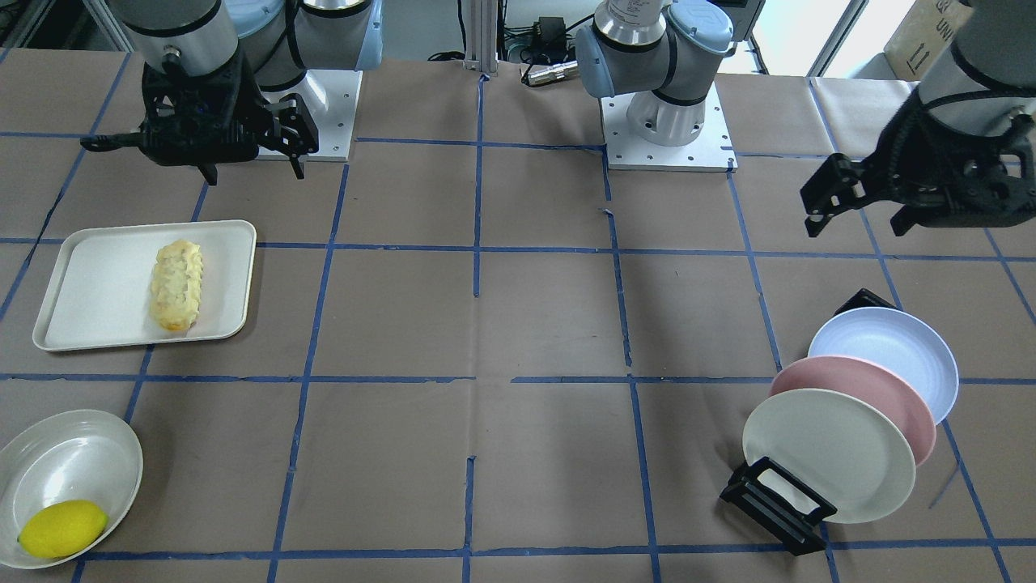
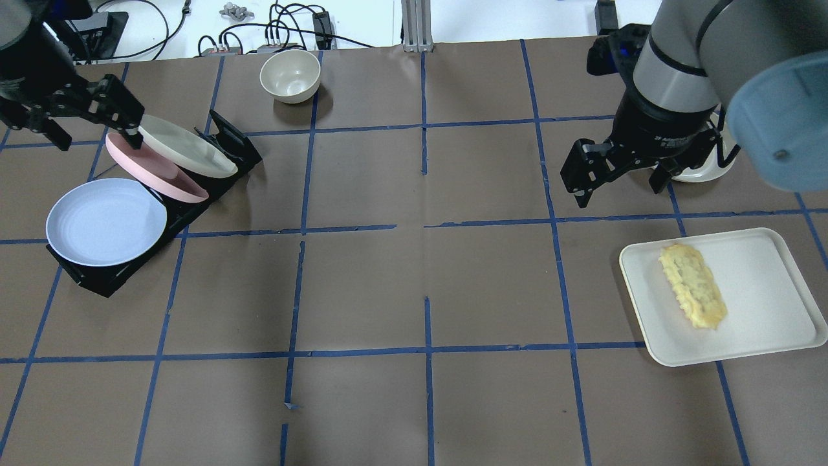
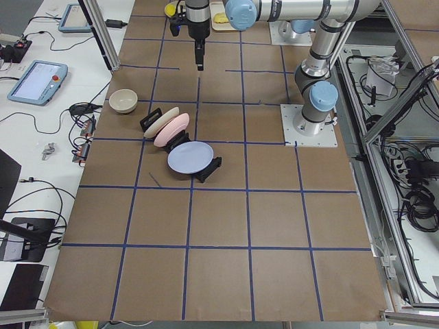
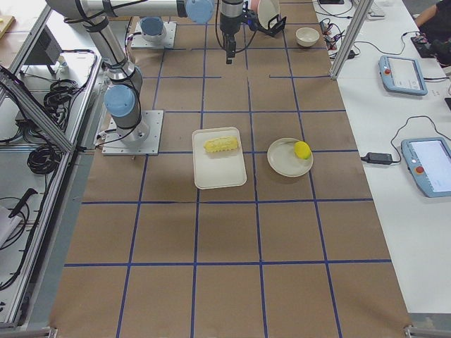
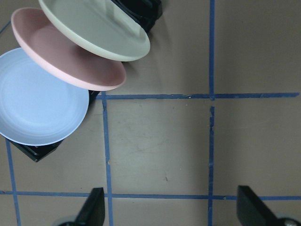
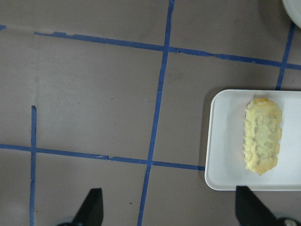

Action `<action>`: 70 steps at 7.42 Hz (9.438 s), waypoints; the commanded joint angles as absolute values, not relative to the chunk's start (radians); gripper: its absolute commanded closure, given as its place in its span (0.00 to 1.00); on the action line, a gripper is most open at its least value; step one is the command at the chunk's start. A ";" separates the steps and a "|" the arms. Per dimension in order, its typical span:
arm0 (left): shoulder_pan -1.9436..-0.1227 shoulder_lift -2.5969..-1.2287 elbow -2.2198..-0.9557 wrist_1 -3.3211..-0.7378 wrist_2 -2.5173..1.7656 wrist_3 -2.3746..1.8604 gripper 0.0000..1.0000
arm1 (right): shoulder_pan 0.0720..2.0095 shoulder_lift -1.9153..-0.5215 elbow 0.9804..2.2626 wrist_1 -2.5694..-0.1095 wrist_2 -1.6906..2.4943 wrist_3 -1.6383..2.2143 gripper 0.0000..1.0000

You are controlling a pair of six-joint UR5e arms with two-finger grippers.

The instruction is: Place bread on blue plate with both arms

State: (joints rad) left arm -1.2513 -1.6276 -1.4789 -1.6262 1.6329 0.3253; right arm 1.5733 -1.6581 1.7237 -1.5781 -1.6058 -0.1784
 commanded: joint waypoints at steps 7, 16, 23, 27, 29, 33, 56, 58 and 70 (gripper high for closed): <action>-0.897 -2.090 -1.331 -1.454 1.562 0.762 0.01 | 1.109 -1.521 2.212 -2.247 -1.594 -0.730 0.00; -0.900 -2.214 -1.333 -1.447 1.578 0.747 0.62 | 1.037 -1.424 2.263 -2.315 -1.572 -0.729 0.54; -0.910 -2.186 -1.269 -1.473 1.580 0.744 0.93 | 1.221 -1.687 2.106 -1.879 -1.572 -0.445 0.83; -0.882 -2.041 -1.298 -1.595 1.650 0.770 0.96 | 1.411 -1.640 1.734 -1.496 -1.586 -0.174 0.83; -0.890 -1.918 -1.322 -1.705 1.648 0.772 0.96 | 1.553 -1.582 1.566 -1.386 -1.591 -0.002 0.82; -1.179 -1.787 -1.482 -1.671 1.606 0.490 0.96 | 1.667 -1.565 1.437 -1.290 -1.609 0.086 0.81; -1.496 -1.617 -1.502 -1.636 1.560 -0.026 0.00 | 1.947 -1.076 1.405 -1.808 -1.595 0.147 0.78; -1.499 -1.653 -1.412 -1.694 1.559 -0.026 0.00 | 1.947 -0.964 1.341 -1.868 -1.598 0.146 0.77; -1.496 -1.631 -1.410 -1.697 1.560 0.040 0.00 | 1.817 -1.081 1.281 -1.719 -1.608 -0.001 0.00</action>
State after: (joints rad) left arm -1.4956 -1.6305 -1.4086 -1.6967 1.5602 0.0399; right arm 1.8683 -1.0105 1.2741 -1.7959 -1.6101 0.0805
